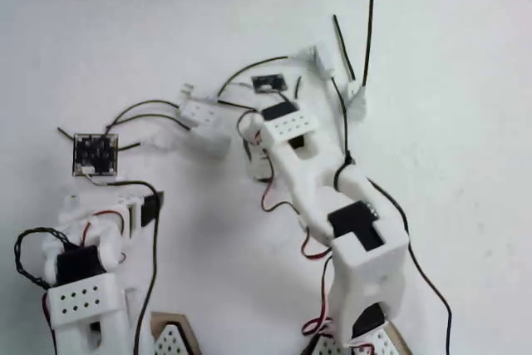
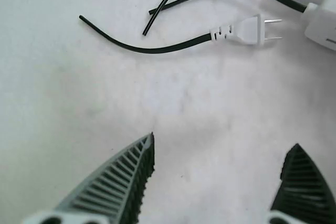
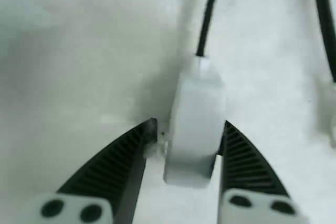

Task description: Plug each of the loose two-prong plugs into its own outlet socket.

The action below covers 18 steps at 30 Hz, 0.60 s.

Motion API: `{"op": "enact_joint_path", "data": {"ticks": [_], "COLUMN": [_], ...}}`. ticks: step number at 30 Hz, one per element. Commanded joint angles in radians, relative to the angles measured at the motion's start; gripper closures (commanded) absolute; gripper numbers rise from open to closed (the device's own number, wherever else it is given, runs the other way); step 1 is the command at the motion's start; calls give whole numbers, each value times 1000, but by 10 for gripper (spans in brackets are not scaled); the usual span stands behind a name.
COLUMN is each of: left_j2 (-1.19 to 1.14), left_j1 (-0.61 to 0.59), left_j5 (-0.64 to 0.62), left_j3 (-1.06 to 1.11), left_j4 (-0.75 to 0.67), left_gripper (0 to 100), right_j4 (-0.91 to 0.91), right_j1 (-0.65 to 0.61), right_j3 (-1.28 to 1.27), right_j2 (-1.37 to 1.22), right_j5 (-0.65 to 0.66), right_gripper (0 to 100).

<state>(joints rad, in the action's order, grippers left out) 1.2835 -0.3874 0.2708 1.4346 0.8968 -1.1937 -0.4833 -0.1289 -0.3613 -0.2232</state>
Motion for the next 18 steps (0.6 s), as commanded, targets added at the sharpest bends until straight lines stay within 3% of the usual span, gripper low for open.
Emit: {"op": "enact_joint_path", "data": {"ticks": [1, 14, 18], "left_j2": [13, 13, 13], "left_j1": [-4, -4, 2], "left_j5": [6, 0, 0], "left_j3": [-5, -11, -28], "left_j4": [-20, -32, -78], "left_gripper": [631, 631, 631], "right_j4": [-12, -274, -305], "right_j1": [-13, -2, 82], "right_j3": [31, 28, 21], "right_j2": [30, 461, 607], "right_j5": [-2, 3, 3], "right_gripper": [829, 826, 829]}}
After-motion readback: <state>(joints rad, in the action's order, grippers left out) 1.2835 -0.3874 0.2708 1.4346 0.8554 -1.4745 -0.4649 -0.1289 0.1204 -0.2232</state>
